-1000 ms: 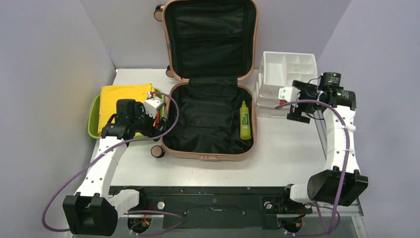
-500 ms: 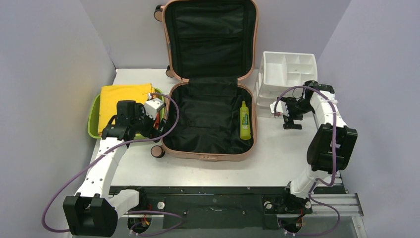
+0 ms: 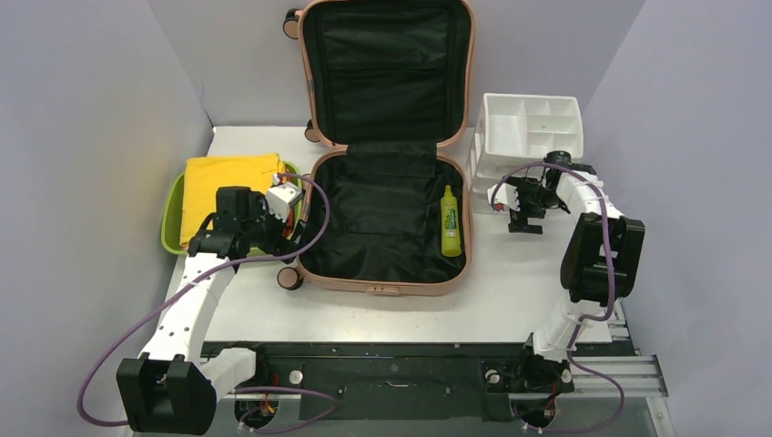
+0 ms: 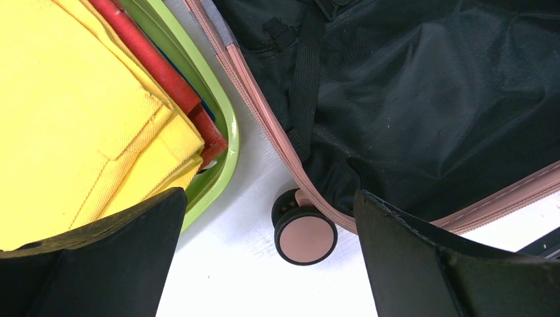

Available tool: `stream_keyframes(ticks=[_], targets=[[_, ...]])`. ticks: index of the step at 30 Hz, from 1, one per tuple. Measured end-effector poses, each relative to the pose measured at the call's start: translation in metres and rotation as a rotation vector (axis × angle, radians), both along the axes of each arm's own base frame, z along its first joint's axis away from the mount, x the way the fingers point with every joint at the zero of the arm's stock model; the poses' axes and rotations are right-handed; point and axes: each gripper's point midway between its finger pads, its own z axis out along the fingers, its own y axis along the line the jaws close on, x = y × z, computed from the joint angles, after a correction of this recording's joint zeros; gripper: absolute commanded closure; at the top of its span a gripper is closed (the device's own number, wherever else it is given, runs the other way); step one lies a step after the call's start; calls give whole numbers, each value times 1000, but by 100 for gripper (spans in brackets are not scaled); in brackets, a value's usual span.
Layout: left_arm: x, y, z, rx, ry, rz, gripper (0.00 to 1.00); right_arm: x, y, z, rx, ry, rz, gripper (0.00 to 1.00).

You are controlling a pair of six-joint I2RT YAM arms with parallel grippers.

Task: Open, take out, and arrange the luggage
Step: Open the drawer in the storage box.

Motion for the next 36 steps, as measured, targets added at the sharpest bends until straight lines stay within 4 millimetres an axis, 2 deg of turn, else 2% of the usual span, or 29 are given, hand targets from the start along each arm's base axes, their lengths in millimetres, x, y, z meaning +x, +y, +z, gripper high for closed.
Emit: stream_keyframes(ticks=[6, 12, 16, 21, 28, 36], targets=[[0, 0, 0, 0, 0, 0, 4, 6, -4, -23, -12, 30, -20, 7], [0, 0, 0, 2, 0, 2, 4, 6, -6, -34, -32, 60, -12, 18], [0, 1, 0, 5, 0, 5, 4, 6, -8, -28, -48, 80, 16, 25], [0, 2, 0, 8, 0, 8, 4, -5, -9, -18, -64, 126, 52, 28], [1, 2, 0, 9, 0, 8, 4, -18, -10, -20, -80, 164, 78, 35], [1, 2, 0, 9, 0, 9, 4, -36, -8, -20, -84, 178, 80, 38]])
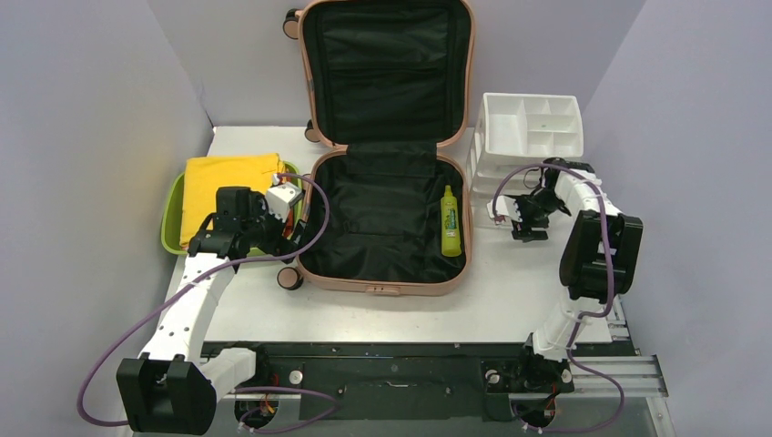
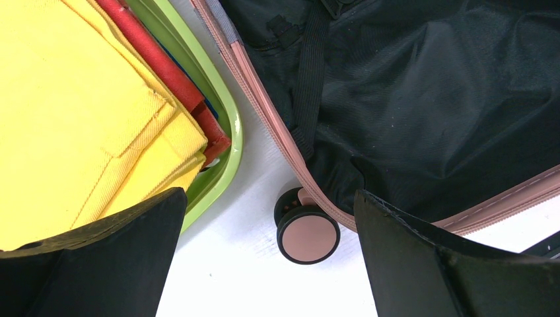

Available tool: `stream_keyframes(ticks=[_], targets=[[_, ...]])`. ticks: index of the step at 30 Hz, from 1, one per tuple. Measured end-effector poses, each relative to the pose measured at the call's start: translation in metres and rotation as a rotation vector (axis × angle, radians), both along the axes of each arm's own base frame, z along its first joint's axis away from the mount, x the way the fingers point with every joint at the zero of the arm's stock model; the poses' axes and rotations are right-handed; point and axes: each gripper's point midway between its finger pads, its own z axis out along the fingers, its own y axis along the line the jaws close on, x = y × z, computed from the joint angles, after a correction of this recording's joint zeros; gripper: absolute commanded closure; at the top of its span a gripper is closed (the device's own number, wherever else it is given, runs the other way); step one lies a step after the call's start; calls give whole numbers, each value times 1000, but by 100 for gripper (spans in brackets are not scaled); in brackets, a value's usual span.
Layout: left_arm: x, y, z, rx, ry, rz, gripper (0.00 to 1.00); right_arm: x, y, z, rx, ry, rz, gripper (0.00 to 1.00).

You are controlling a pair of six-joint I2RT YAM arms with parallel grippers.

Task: Open, take out, and arrange the luggage
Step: Open the drawer in the storage box.

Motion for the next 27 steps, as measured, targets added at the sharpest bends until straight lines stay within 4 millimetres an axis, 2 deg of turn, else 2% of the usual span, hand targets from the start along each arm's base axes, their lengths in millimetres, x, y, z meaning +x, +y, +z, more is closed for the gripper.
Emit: stream_keyframes(ticks=[11, 21, 27], targets=[[0, 0, 0, -1, -1, -1, 4, -42, 8, 1, 8, 73, 15, 40], [0, 0, 2, -2, -7, -1, 4, -60, 9, 3, -1, 73, 23, 40], [2, -2, -2, -5, 10, 4, 4, -63, 9, 13, 4, 81, -36, 29]])
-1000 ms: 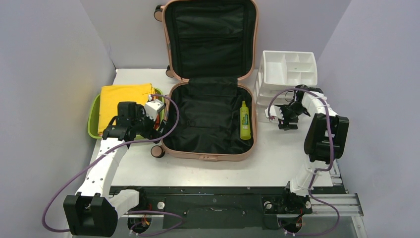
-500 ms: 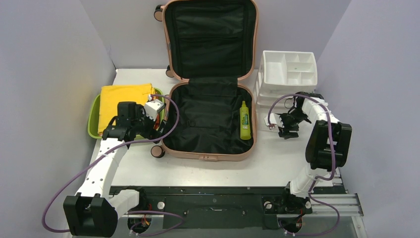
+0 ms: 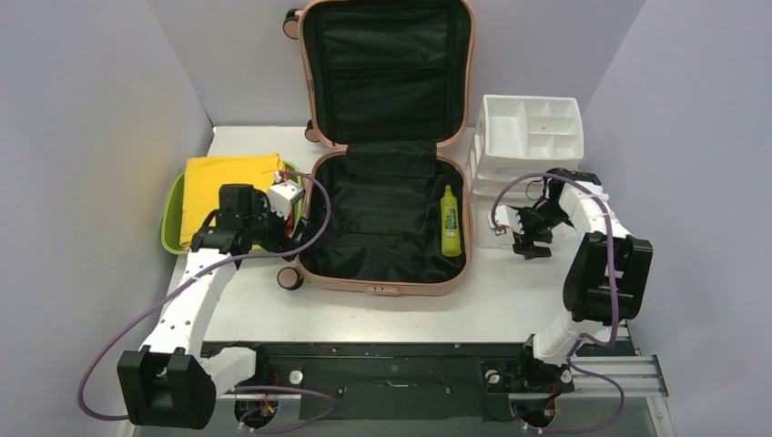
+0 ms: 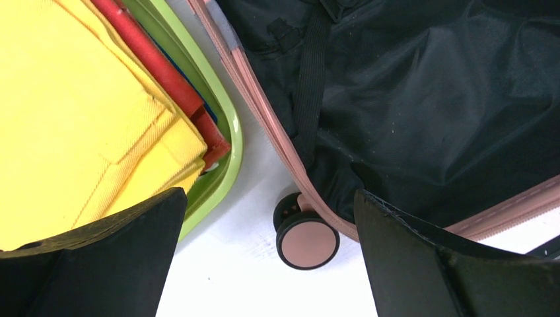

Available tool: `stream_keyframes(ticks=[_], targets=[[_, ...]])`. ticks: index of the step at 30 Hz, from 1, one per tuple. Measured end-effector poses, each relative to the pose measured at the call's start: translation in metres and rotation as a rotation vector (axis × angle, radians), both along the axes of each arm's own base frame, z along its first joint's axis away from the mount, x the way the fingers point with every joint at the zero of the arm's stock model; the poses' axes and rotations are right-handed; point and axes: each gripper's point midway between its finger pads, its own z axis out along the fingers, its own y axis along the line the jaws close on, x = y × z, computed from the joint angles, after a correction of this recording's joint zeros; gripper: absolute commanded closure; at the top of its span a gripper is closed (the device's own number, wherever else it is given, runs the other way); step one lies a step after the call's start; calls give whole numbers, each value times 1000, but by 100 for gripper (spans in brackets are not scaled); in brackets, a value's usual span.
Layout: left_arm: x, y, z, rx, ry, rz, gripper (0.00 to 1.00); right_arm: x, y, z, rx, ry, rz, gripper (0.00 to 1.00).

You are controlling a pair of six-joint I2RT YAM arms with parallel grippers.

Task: Open, take out, and arrange the luggage
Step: Open the drawer in the storage box.

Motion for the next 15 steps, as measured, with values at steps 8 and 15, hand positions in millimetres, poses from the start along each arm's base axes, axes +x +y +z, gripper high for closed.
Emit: stream_keyframes(ticks=[8, 15], targets=[[32, -23, 20, 19, -57, -41, 4, 34, 24, 85, 75, -181, -306, 13], [37, -22, 26, 3, -84, -20, 4, 31, 112, 144, 200, -252, -549, 11]])
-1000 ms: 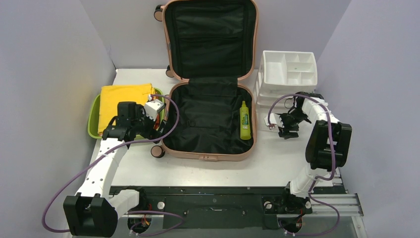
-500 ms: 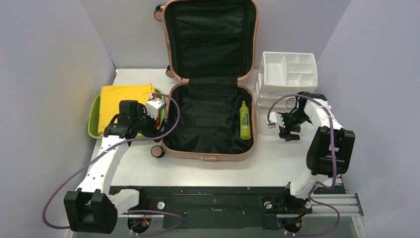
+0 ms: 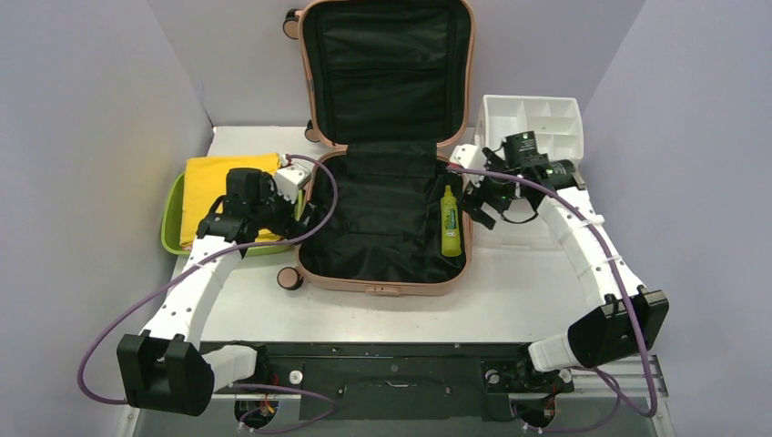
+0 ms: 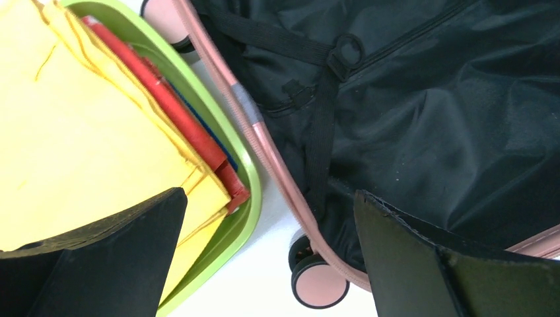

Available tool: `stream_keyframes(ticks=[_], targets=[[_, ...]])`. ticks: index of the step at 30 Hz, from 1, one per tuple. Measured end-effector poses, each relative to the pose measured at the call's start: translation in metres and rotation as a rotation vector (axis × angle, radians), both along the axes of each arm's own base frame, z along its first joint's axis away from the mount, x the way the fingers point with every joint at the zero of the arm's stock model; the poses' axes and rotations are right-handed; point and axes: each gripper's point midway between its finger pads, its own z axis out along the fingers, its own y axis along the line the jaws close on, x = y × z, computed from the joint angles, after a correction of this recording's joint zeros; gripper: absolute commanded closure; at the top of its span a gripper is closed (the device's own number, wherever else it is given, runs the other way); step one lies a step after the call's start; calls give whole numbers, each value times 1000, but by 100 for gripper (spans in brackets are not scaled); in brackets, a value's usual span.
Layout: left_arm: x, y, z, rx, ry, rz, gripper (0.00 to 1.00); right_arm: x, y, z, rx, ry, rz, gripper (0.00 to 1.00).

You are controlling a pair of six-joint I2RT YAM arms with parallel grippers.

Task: Open, take out, and arrange the luggage
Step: Open the drawer in the storage box, then pick up the makeup from the center of the board.

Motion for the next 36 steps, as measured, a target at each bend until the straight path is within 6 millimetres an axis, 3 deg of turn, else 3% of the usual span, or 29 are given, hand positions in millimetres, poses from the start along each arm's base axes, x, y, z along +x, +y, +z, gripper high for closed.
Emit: stream_keyframes(ticks=[5, 8, 11, 14, 17, 19, 25, 27, 32, 36], targets=[[-2, 21, 5, 13, -27, 72, 4, 9, 52, 22, 113, -26, -129, 11], [-7, 29, 2, 21, -44, 101, 4, 33, 82, 27, 179, -47, -219, 14], [-15, 33, -9, 29, -36, 114, 4, 56, 104, 5, 208, -15, -327, 21], [-18, 36, -17, 41, -25, 126, 4, 69, 118, -40, 176, 59, -442, 21], [-15, 39, -15, 47, -39, 139, 4, 70, 122, -75, 130, 97, -543, 21], [-12, 39, -12, 46, -57, 143, 4, 66, 122, -86, 107, 95, -592, 21], [-9, 40, -6, 43, -86, 148, 4, 62, 121, -94, 91, 27, -683, 16], [-9, 40, -2, 40, -99, 148, 4, 64, 113, -98, 72, -4, -727, 9], [-10, 40, 8, 29, -140, 153, 4, 66, 94, -104, 16, -103, -836, 7], [-9, 39, 13, 23, -163, 155, 4, 61, 96, -111, 19, -137, -887, 1]])
